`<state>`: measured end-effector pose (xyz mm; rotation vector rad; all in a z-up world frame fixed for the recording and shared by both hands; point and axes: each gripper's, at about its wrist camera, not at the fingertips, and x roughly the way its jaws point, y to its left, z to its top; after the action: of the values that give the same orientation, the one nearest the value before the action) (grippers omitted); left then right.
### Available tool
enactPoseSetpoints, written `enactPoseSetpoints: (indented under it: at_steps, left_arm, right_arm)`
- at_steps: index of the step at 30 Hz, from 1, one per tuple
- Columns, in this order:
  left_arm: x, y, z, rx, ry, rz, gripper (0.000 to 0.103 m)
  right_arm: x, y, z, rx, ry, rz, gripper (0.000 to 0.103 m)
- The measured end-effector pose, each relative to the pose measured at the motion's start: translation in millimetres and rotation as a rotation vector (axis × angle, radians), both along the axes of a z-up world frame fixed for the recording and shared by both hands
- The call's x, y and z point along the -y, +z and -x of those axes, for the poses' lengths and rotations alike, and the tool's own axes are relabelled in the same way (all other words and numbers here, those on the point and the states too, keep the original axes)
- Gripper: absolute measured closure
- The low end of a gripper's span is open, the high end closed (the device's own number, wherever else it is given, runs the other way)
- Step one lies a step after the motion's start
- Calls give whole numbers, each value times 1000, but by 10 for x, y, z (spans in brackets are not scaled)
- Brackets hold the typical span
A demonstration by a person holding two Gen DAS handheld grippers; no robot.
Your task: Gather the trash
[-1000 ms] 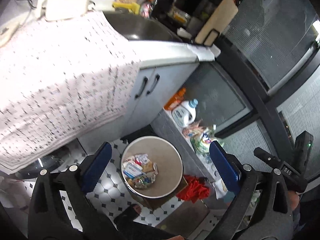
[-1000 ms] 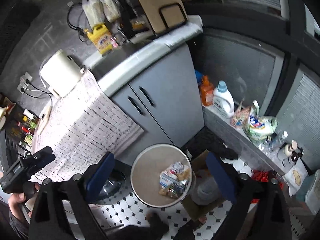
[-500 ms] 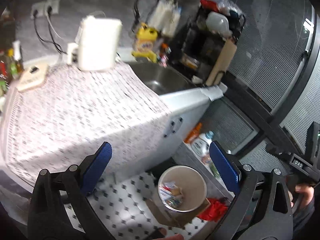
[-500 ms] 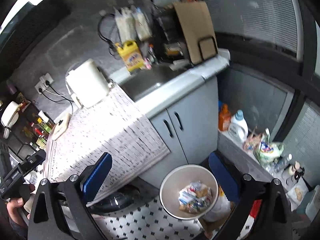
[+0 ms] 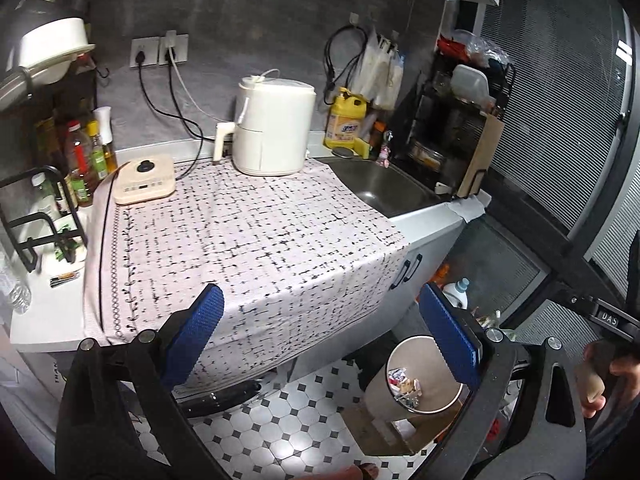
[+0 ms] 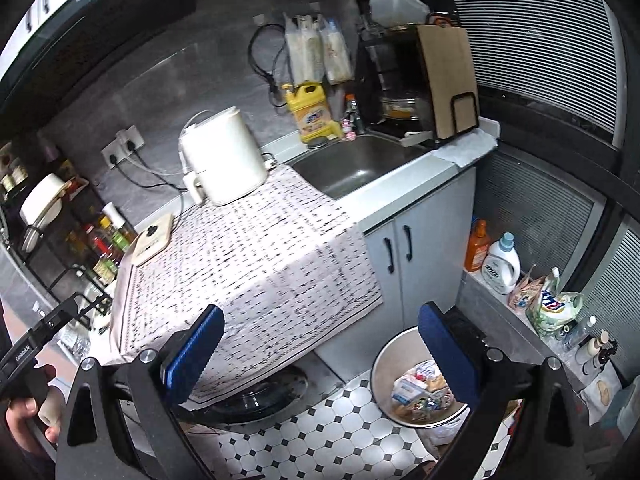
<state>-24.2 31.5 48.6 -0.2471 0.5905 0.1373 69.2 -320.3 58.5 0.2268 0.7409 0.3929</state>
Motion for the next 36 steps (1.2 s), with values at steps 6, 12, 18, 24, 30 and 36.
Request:
enactPoseSetpoints:
  at_steps: [6, 12, 18, 24, 30, 36]
  left_arm:
    - [-186, 14, 315, 19, 6, -2, 6]
    - [-266, 1, 509, 32, 1, 3, 6]
    - [-323, 10, 637, 48, 2, 19, 6]
    - [-297, 43, 682, 58, -9, 13, 6]
    - [-291, 52, 687, 60, -11, 16, 6]
    - [-287, 51, 691, 60, -10, 15, 6]
  right_arm:
    - [-224, 23, 268, 30, 6, 7, 8]
    - [-371, 51, 501, 42, 10, 22, 8]
    - [-440, 77, 634, 46, 12, 27, 8]
    - [-447, 131, 722, 62, 13, 27, 8]
    - [-449, 148, 750, 64, 17, 28, 8]
    - [-441, 158, 753, 63, 20, 27, 8]
